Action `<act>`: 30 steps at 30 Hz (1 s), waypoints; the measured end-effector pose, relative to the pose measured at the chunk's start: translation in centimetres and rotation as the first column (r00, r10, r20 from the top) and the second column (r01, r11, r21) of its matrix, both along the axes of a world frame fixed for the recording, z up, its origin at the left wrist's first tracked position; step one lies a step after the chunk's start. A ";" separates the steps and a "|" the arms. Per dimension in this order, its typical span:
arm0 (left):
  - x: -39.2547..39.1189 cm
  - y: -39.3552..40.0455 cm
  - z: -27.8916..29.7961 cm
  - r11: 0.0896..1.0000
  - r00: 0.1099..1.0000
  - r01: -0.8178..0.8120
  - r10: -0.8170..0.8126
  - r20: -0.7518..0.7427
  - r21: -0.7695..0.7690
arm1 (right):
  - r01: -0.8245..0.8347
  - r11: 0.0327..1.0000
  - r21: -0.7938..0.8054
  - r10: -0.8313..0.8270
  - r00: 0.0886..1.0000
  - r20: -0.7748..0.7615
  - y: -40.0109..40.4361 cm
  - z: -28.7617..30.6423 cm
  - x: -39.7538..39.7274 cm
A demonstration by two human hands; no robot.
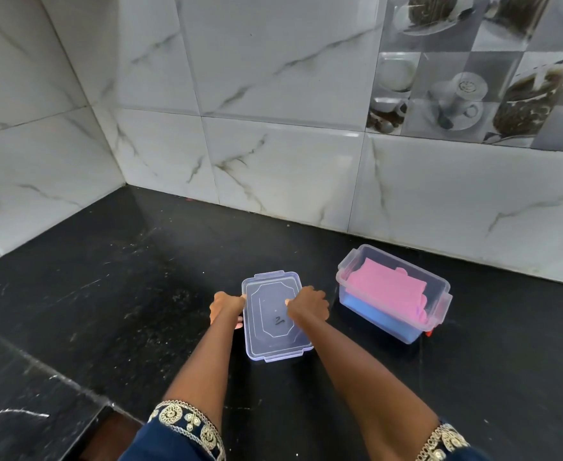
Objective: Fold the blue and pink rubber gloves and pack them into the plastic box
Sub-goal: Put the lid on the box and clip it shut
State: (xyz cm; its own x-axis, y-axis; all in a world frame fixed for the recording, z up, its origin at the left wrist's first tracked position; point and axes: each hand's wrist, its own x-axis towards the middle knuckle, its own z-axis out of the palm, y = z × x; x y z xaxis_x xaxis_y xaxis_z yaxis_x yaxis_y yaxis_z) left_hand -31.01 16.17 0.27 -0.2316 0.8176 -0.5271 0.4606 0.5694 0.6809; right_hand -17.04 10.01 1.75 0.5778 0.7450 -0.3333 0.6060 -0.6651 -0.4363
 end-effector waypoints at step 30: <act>7.9 6.3 17.4 0.985 0.655 -0.051 -0.091 0.751 0.164 | -0.186 0.561 0.807 -0.155 0.934 0.322 0.9 8.9 3.1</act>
State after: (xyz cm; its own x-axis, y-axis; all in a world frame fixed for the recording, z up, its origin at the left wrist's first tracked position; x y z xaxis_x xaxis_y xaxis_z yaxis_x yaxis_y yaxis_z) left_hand -23.06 22.43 17.70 0.2041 0.9034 -0.3771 -0.2413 0.4198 0.8750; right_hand -13.96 10.95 10.69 0.5032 0.5993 0.6226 0.8227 -0.1119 -0.5573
